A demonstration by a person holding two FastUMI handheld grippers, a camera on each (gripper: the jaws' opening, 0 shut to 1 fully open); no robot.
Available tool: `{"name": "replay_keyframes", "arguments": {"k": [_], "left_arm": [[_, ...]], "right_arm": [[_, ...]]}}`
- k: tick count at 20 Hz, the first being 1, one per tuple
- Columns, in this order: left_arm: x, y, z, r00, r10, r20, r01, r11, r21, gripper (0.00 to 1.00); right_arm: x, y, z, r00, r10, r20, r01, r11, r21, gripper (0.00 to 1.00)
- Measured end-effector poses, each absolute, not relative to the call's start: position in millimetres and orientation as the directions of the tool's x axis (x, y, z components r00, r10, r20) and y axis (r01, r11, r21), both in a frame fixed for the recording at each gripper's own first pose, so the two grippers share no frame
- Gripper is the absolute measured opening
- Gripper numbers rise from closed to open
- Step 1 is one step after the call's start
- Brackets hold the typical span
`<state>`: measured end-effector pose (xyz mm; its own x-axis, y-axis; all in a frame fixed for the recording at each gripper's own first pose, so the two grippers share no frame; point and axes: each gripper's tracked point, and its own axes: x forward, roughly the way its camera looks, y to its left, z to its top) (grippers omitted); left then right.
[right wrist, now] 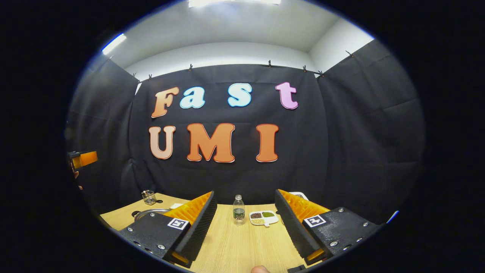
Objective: First push the handle of the pot to place it horizontally, then grasp the pot with both hands and set it on the induction cooktop.
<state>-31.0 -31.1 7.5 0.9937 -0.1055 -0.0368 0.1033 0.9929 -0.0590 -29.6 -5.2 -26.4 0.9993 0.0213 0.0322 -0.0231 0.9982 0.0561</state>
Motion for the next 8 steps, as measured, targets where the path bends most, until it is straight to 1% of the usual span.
{"name": "replay_keyframes", "arguments": {"k": [8], "left_arm": [[-35.7, -43.2, 7.2, 0.991, -0.127, -0.033, 0.125, 0.99, -0.059, 0.99]], "right_arm": [[-32.3, -14.4, -30.3, 1.0, 0.015, 0.028, -0.016, 0.998, 0.059, 0.95]]}}
